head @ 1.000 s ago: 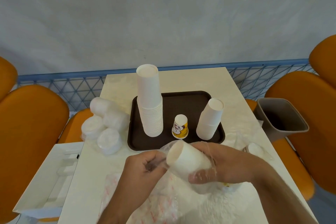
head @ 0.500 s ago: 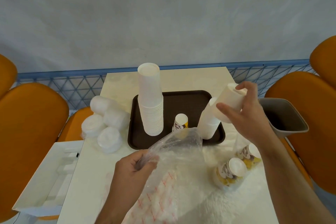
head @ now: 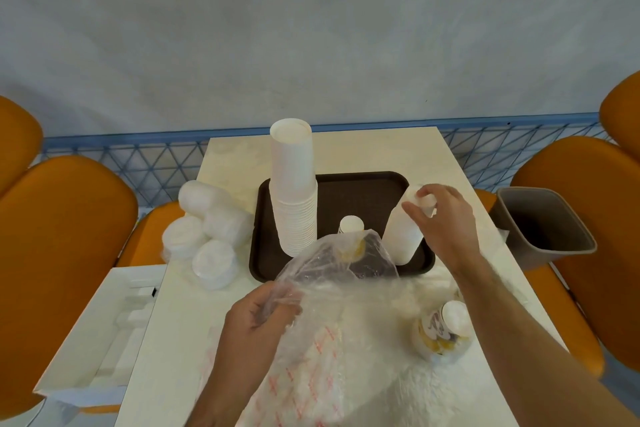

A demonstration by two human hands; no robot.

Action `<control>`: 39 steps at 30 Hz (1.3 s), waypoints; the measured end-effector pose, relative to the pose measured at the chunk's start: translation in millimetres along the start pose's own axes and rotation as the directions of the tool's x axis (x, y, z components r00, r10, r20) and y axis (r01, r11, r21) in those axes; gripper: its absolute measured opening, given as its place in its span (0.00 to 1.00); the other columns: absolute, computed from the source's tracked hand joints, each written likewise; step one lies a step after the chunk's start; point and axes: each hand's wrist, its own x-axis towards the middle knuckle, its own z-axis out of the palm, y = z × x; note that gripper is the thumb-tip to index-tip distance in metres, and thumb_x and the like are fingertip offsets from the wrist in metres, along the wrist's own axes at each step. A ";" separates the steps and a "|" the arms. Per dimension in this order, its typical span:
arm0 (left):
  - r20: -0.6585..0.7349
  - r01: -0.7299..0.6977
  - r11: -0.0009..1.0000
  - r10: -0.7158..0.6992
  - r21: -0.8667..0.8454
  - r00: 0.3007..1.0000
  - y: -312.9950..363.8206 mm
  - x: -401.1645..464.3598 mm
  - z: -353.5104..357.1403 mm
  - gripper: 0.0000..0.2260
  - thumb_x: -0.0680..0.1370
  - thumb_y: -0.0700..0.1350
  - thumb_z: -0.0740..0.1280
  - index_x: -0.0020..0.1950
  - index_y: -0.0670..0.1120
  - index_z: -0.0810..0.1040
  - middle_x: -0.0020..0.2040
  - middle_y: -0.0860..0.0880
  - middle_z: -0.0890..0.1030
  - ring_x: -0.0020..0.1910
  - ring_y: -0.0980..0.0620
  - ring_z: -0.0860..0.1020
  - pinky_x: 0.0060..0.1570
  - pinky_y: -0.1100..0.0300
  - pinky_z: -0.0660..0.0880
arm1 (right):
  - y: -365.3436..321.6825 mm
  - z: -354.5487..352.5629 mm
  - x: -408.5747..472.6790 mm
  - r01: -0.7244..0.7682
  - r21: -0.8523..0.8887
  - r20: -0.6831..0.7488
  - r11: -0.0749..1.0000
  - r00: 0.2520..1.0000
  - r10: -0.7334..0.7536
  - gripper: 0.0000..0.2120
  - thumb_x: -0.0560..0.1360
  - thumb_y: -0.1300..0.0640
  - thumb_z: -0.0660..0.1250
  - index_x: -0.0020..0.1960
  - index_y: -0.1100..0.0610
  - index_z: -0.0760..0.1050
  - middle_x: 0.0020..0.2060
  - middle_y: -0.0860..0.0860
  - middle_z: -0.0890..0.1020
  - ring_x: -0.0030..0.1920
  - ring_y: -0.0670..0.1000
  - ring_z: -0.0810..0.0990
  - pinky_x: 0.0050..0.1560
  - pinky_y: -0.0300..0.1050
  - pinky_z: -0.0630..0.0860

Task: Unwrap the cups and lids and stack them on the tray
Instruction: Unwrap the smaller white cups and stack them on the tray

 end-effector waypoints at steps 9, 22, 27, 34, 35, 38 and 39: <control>-0.071 0.074 0.978 -0.090 -0.195 0.993 -1.7 7.7 2.4 0.09 0.78 0.53 0.67 0.51 0.53 0.85 0.48 0.50 0.86 0.50 0.46 0.82 0.57 0.47 0.77 | -16.2 -17.9 -23.6 0.016 -0.014 -0.040 1.000 0.999 -0.017 0.17 0.77 0.51 0.73 0.64 0.51 0.78 0.71 0.52 0.72 0.69 0.55 0.71 0.66 0.50 0.70; -0.038 0.043 0.931 -0.061 -0.364 0.997 6.3 14.5 19.2 0.16 0.80 0.64 0.57 0.66 0.67 0.74 0.63 0.63 0.78 0.65 0.59 0.74 0.69 0.49 0.66 | -97.2 -7.2 -151.1 -0.857 0.349 0.934 0.379 0.349 -0.071 0.32 0.71 0.37 0.74 0.67 0.55 0.75 0.57 0.58 0.84 0.50 0.60 0.84 0.54 0.55 0.79; 0.002 0.032 0.917 -0.034 -0.397 0.999 1.4 13.6 17.9 0.27 0.73 0.69 0.61 0.69 0.59 0.74 0.65 0.52 0.80 0.65 0.48 0.77 0.70 0.41 0.68 | -116.2 4.2 -157.5 -0.902 0.428 0.901 -0.056 0.431 -0.056 0.14 0.76 0.56 0.73 0.59 0.58 0.77 0.48 0.59 0.84 0.44 0.56 0.82 0.48 0.47 0.81; -0.148 -0.069 0.855 -0.010 -0.515 0.989 7.6 18.9 3.0 0.13 0.81 0.45 0.64 0.66 0.48 0.73 0.57 0.44 0.82 0.52 0.47 0.81 0.51 0.51 0.75 | -99.0 5.6 -145.1 -0.731 0.676 0.735 0.093 0.678 -0.014 0.24 0.65 0.74 0.74 0.60 0.62 0.80 0.55 0.61 0.84 0.46 0.55 0.85 0.44 0.42 0.82; -0.174 -0.085 0.825 -0.016 -0.558 0.985 10.1 19.7 -1.1 0.15 0.81 0.44 0.64 0.67 0.51 0.71 0.54 0.46 0.83 0.49 0.49 0.82 0.49 0.51 0.75 | -95.8 2.1 -141.8 -0.693 0.703 0.704 0.159 0.710 -0.013 0.27 0.64 0.76 0.74 0.61 0.60 0.80 0.57 0.60 0.84 0.48 0.56 0.85 0.46 0.43 0.82; -0.255 -0.166 0.768 0.004 -0.618 0.967 17.9 21.5 -15.1 0.20 0.78 0.42 0.67 0.66 0.56 0.65 0.45 0.50 0.85 0.44 0.49 0.82 0.49 0.51 0.76 | -88.7 -9.5 -133.2 -0.569 0.735 0.630 0.369 0.774 -0.061 0.37 0.66 0.80 0.72 0.68 0.52 0.77 0.59 0.51 0.84 0.48 0.58 0.83 0.53 0.49 0.83; -0.281 -0.190 0.764 0.012 -0.616 0.960 16.8 24.2 -21.2 0.20 0.78 0.40 0.67 0.64 0.58 0.64 0.45 0.51 0.85 0.45 0.47 0.82 0.51 0.51 0.77 | -86.2 -12.4 -131.3 -0.538 0.732 0.622 0.417 0.779 -0.086 0.40 0.66 0.80 0.72 0.70 0.50 0.74 0.60 0.48 0.84 0.49 0.60 0.82 0.56 0.52 0.82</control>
